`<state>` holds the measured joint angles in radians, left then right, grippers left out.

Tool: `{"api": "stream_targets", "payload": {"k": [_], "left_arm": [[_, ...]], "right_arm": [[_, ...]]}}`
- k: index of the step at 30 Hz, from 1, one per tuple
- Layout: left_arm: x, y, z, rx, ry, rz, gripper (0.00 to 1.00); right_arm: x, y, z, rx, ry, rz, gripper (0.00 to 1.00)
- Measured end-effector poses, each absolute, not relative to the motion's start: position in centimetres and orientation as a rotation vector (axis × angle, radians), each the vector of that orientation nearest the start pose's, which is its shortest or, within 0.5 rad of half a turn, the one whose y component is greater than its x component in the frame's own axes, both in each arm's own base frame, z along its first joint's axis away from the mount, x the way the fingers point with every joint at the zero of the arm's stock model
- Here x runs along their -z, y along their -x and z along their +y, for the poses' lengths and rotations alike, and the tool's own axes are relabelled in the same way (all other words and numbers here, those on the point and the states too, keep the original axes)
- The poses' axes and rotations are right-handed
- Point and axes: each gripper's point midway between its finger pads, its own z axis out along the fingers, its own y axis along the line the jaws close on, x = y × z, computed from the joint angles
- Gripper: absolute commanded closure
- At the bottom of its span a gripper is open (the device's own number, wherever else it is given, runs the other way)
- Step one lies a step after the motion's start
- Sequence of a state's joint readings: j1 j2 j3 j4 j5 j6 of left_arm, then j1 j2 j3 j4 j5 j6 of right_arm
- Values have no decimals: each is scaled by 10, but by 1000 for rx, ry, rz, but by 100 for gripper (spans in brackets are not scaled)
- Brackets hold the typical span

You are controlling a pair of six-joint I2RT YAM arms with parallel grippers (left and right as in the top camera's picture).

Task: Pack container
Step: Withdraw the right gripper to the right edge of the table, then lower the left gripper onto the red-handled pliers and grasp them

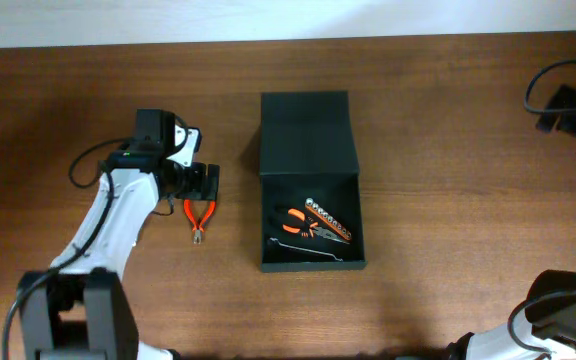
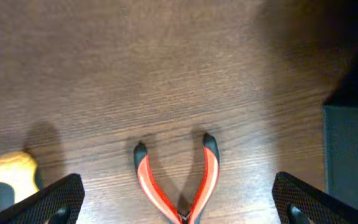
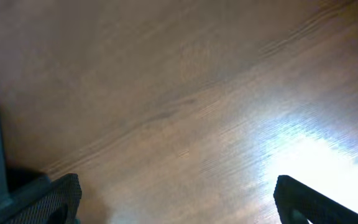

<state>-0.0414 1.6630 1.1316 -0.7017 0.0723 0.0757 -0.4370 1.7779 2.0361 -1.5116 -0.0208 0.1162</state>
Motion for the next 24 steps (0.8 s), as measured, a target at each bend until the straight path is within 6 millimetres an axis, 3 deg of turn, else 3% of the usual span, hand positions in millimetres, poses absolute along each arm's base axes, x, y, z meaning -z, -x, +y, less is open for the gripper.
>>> {"api": "stream_targets", "payload": {"k": [10,14,24], "left_arm": [[-59,-344,0,104,64,2915,1],[-57,-332,2,111,100,2967,1],[-50,-328,2,116,102,2974,5]], "right_arm": [[-205,-326,-148,13,-776,2863,1],[-195,-324,-147,8,-779,2883,1],[-187,-319,-145,2,-782,2910,1]]}}
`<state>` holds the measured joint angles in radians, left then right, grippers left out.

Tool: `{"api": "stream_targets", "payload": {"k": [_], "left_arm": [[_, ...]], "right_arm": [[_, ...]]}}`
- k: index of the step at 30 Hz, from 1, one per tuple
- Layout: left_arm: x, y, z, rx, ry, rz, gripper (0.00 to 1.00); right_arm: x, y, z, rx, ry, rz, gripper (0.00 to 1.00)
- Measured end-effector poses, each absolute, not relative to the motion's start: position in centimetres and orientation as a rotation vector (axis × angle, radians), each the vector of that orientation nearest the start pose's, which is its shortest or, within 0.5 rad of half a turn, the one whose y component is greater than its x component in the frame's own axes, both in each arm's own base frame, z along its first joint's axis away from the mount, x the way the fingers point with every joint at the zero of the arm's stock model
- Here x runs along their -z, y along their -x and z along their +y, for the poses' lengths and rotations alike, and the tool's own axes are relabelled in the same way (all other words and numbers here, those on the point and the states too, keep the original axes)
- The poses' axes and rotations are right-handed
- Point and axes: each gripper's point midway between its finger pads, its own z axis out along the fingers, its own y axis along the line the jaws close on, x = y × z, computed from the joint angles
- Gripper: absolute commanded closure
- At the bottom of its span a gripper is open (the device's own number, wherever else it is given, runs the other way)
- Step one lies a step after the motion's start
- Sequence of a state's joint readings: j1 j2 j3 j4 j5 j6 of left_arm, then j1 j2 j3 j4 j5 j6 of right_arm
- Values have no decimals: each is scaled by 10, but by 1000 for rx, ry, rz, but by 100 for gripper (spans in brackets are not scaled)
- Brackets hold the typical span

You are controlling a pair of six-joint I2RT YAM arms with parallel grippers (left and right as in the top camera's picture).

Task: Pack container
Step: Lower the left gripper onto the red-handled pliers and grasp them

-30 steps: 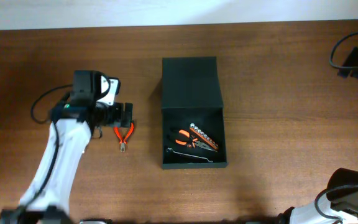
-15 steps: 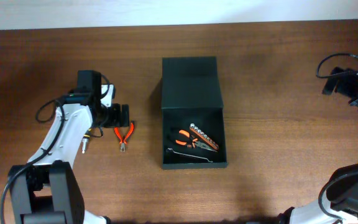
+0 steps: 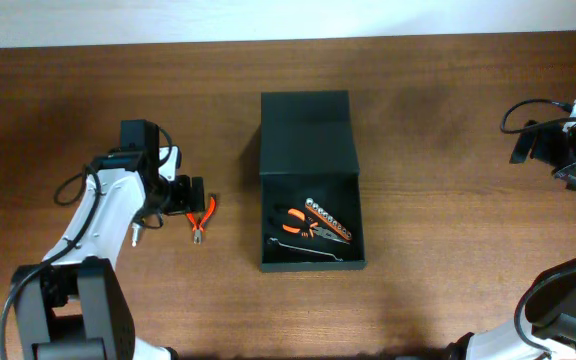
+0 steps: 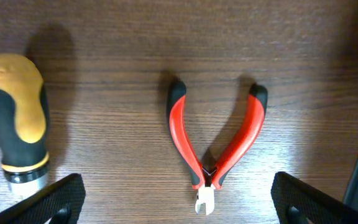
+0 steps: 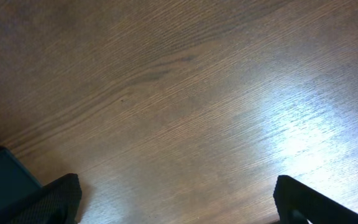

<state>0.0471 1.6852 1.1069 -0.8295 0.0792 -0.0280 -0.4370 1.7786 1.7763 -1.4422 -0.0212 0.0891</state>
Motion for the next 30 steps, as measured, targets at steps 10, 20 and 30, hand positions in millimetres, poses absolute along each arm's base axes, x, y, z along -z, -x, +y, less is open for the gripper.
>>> {"api": "stream_targets", "payload": {"k": [10,20,30], "left_arm": [[-21,-317,1,121,116,3068,11],[-5,-313,-2,148,127,3118,20],[-5,-317,-2,151,143,3100,19]], "right_arm": [[-187,-314,-142,-5,-782,2936,1],[-186,-307,-140,-12,-786,2964,1],[-186,-306,-139,-13,-786,2968,1]]}}
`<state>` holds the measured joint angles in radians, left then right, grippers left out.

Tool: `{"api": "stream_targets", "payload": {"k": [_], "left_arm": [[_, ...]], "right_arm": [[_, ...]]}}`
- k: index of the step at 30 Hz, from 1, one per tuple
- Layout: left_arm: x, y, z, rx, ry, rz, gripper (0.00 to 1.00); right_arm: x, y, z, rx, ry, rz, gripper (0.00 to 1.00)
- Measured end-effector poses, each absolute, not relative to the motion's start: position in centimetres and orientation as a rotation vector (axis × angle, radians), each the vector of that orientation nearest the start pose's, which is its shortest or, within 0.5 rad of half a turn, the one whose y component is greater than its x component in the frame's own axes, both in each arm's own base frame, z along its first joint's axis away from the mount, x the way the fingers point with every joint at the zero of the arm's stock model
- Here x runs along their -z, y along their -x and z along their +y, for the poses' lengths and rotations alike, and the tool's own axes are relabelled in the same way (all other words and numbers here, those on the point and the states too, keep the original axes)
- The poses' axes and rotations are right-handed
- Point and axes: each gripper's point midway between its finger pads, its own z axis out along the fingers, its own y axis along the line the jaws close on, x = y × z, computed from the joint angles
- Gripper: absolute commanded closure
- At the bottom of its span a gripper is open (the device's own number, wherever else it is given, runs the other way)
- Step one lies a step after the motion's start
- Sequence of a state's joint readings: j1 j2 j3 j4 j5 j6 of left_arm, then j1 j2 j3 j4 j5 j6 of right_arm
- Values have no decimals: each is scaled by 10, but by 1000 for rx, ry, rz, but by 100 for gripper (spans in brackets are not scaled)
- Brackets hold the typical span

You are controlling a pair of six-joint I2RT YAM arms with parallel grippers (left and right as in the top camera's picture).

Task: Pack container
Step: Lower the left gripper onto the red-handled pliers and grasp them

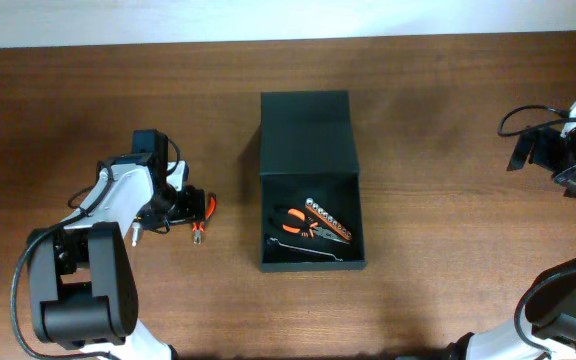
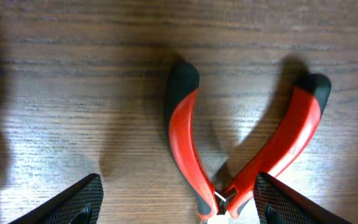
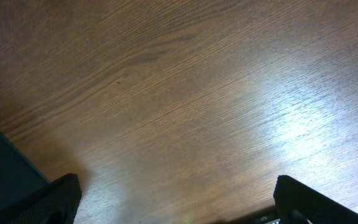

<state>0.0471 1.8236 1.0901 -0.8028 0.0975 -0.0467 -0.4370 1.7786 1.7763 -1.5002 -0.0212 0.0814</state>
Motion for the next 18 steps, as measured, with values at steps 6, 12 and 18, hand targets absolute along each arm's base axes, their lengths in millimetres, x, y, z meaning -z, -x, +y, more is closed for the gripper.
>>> {"api": "stream_targets", "payload": {"k": [6,12,18], "left_arm": [[-5,-326,-1,150,194,3064,17],[-5,-330,-1,149,267,3044,23],[-4,-325,3,114,302,3063,29]], "right_arm": [[-186,-306,-139,-13,-783,2969,1],[-186,-306,-139,-13,-781,2969,1],[-186,-306,-139,-13,-782,2969,1]]}}
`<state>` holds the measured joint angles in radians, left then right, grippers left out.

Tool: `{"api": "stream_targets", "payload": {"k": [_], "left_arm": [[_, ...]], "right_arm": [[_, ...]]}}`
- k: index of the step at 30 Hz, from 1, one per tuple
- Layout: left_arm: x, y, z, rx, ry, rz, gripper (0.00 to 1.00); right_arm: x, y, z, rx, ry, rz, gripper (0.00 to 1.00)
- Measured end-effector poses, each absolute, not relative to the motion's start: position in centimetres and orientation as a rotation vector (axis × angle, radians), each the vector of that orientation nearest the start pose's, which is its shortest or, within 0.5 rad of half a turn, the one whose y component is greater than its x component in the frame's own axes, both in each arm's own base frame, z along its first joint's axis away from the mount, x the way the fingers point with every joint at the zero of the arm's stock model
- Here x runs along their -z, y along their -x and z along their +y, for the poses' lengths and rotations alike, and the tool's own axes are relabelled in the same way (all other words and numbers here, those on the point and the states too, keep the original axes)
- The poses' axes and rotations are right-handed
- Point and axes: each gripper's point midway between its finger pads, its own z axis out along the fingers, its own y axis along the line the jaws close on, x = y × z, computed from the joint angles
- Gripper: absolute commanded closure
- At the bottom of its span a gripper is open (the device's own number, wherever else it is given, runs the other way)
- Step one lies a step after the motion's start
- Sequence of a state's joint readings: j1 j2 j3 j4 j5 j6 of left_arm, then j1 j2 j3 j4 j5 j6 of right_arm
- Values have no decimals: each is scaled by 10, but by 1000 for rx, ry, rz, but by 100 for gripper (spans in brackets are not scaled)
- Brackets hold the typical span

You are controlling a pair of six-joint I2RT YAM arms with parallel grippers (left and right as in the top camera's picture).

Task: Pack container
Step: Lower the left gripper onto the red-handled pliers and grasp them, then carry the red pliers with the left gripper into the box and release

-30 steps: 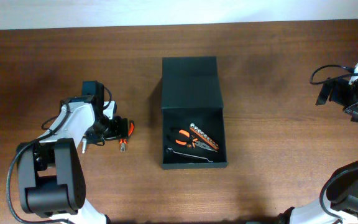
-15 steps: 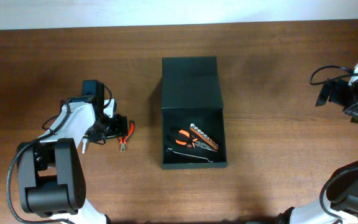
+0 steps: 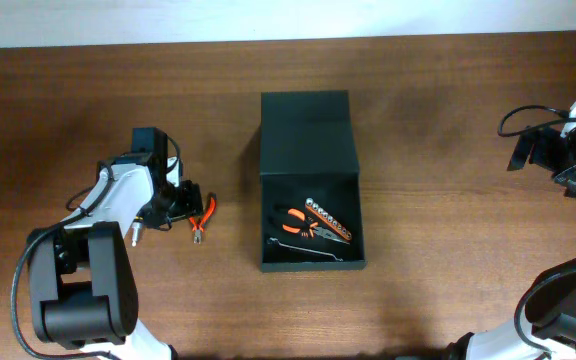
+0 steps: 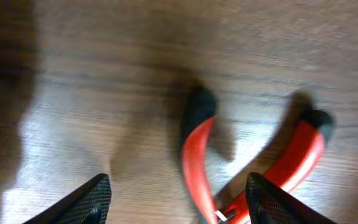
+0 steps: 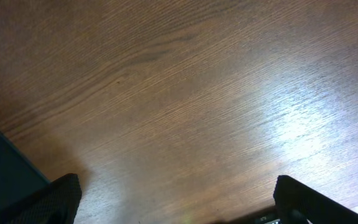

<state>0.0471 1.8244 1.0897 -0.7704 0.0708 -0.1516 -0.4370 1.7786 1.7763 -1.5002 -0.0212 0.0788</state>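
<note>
A black box [image 3: 308,255] stands open at mid-table, its lid [image 3: 306,135] folded back; orange-handled pliers and a row of bits [image 3: 318,225] lie inside. Small red-handled pliers [image 3: 201,216] lie on the table to the box's left. My left gripper [image 3: 188,196] is low over their handles, open. In the blurred left wrist view the red handles [image 4: 194,165] spread between my mesh fingertips [image 4: 89,202], with nothing gripped. My right gripper [image 3: 540,150] hangs open at the far right, over bare wood [image 5: 185,112].
A screwdriver [image 3: 136,233] lies just left of the red pliers, beside my left arm. A corner of the black box [image 5: 5,171] shows in the right wrist view. Cables trail from the right arm at the table's right edge.
My left gripper has shifted slightly over the red pliers; the handles now sit lower and more to the right in its view, blurred. It is still open. The right arm has not moved.
My left gripper was open just beyond the red pliers' handles. Then it stood further left above them, with the yellow-handled screwdriver in its view. Then it was low and close over the handles, and stays there now. The right arm drew back to the right edge.
</note>
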Motion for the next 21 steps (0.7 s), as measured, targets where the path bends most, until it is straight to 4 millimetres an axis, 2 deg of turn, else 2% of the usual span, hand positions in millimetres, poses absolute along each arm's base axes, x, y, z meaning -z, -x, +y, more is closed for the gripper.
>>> {"api": "stream_targets", "payload": {"k": [8,11,13,17,21], "left_arm": [[4,-306,17,-27,320,3113,29],[5,-306,17,-28,320,3112,29],[5,-306,17,-28,320,3109,38],[5,-308,17,-28,324,3100,49],[5,-309,17,-29,329,3095,69]], "right_arm": [[-186,-306,-139,-13,-782,2970,1],[-186,-306,-139,-13,-782,2969,1],[-186,-306,-139,-13,-782,2970,1],[-186,-306,-139,-13,-783,2969,1],[-186,-306,-139,-13,-783,2969,1]]}}
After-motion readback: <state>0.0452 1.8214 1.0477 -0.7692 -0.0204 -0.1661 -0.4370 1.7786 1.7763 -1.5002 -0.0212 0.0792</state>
